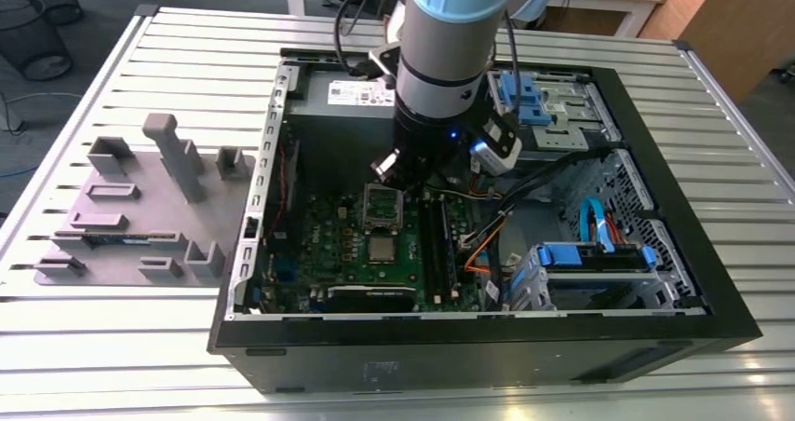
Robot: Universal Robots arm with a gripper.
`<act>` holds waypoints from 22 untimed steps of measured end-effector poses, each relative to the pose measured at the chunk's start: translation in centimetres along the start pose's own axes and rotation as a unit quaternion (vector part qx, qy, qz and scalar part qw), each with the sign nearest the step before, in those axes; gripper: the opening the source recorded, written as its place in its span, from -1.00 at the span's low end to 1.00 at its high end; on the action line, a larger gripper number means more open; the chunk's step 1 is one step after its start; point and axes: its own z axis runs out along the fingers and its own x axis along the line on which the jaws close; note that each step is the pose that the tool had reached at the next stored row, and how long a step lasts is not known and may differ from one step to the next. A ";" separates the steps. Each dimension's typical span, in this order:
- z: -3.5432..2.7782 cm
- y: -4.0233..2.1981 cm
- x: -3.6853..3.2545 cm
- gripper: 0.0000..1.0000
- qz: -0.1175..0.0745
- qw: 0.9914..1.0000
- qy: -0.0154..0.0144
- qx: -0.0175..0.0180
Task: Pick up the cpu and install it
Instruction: 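Close the cpu cover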
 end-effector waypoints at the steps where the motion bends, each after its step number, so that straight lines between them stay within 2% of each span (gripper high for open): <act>1: -0.05 0.01 0.02 -0.79 0.000 1.000 -0.001 0.000; 8: -0.74 -0.07 0.10 -0.79 0.000 1.000 -0.004 -0.004; 14: -0.87 -0.07 0.11 -0.79 0.000 1.000 -0.003 -0.004; 18: -1.29 -0.05 0.18 -0.79 0.000 1.000 -0.005 -0.003; 22: -1.33 -0.07 0.23 -0.79 -0.001 1.000 -0.006 -0.003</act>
